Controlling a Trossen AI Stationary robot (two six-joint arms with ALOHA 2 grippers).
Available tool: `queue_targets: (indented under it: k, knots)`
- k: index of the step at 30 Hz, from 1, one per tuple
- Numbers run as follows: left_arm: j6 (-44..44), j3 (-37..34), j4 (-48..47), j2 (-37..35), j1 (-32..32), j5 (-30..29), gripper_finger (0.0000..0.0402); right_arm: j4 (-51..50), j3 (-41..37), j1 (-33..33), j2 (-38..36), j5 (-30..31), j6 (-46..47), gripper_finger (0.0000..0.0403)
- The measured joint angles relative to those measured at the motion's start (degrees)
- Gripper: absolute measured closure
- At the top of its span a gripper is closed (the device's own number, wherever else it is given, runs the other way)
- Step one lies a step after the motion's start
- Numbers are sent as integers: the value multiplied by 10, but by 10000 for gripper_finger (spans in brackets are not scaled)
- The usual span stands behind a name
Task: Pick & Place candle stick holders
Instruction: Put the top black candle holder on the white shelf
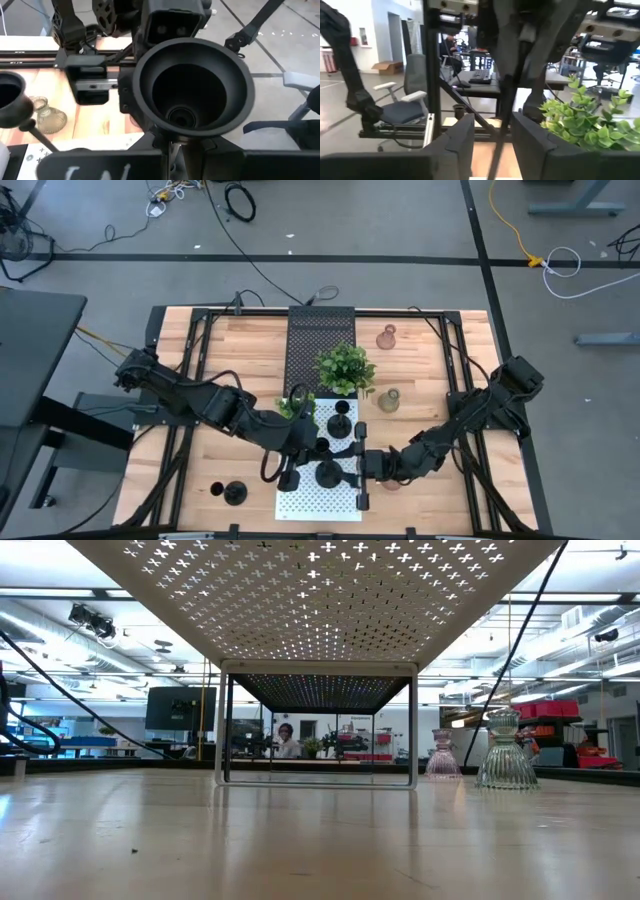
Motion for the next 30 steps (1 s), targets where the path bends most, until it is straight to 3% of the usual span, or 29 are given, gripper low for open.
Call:
queue_targets:
  k: [8,15,23,30]
  knots:
    - [3,0,1,3,0,2,373,-3,0,0,1,5,-12,389]
    - [2,0,3,3,0,7,370,-5,0,3,0,9,-8,397]
    - [1,0,10,3,-9,8,348,-7,0,25,-3,56,-31,401]
    - [5,0,23,0,-11,12,301,-14,-1,29,-3,71,-40,402]
